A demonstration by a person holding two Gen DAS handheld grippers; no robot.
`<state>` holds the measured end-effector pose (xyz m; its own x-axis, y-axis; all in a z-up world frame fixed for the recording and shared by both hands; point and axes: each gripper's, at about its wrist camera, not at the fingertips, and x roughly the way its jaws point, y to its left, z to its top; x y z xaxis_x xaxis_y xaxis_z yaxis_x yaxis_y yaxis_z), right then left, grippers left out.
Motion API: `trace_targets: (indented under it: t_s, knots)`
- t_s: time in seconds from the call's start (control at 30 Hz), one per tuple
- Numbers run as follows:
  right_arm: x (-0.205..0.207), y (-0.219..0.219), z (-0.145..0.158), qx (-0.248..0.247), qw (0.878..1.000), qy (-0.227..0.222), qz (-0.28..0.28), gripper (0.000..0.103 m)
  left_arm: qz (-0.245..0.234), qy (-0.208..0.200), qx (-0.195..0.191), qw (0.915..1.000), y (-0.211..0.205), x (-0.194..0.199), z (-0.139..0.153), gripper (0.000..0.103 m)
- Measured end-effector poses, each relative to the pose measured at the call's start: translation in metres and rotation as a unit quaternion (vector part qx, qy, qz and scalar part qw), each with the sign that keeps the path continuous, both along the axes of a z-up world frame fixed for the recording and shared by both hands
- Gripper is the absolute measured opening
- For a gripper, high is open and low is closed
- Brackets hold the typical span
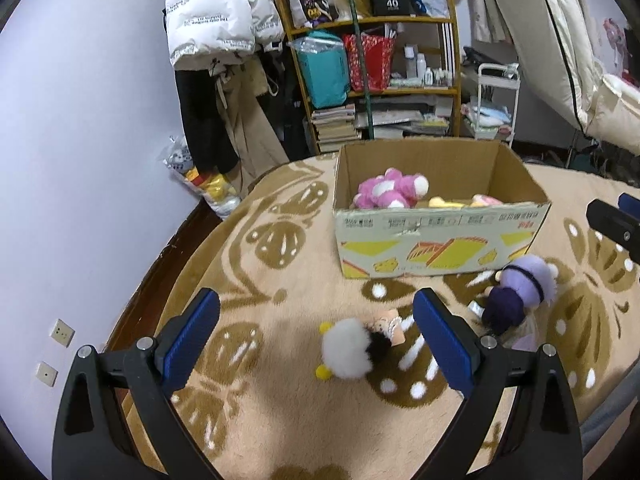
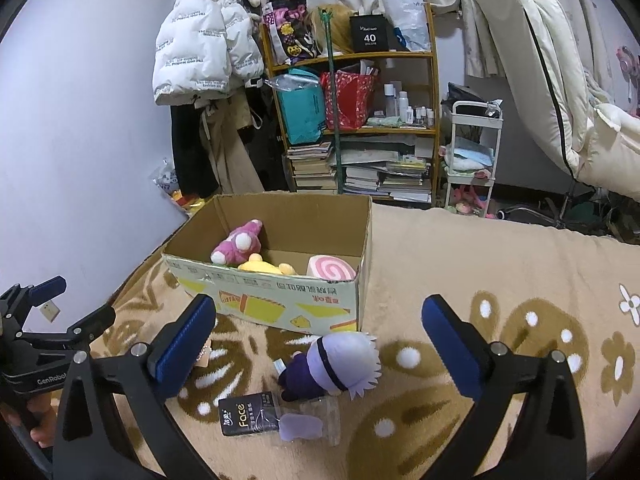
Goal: Organize soft objects
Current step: 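Lower the left tool onto the white pompom while the right tool grasps the purple-haired doll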
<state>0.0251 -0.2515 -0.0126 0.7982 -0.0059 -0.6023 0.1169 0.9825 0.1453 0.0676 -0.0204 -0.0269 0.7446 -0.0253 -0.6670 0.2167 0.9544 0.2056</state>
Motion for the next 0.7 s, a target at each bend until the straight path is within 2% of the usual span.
trace_targets:
  t_s: [0.2, 0.4, 0.7]
  knots:
    - [0.013, -0.004, -0.016, -0.002, 1.0, 0.026, -0.007, 0.103, 0.006, 0.022, 0.005, 0.9997, -0.001, 0.011, -0.015, 0.096]
    - [0.024, -0.007, -0.031, 0.002, 0.999, 0.046, -0.009, 0.103, 0.009, 0.067, -0.004, 0.9977, 0.0, 0.025, -0.032, 0.096]
    - [0.045, -0.007, -0.054, 0.003, 0.997, 0.082, -0.009, 0.103, 0.009, 0.124, 0.006, 0.9923, -0.008, 0.046, -0.062, 0.096]
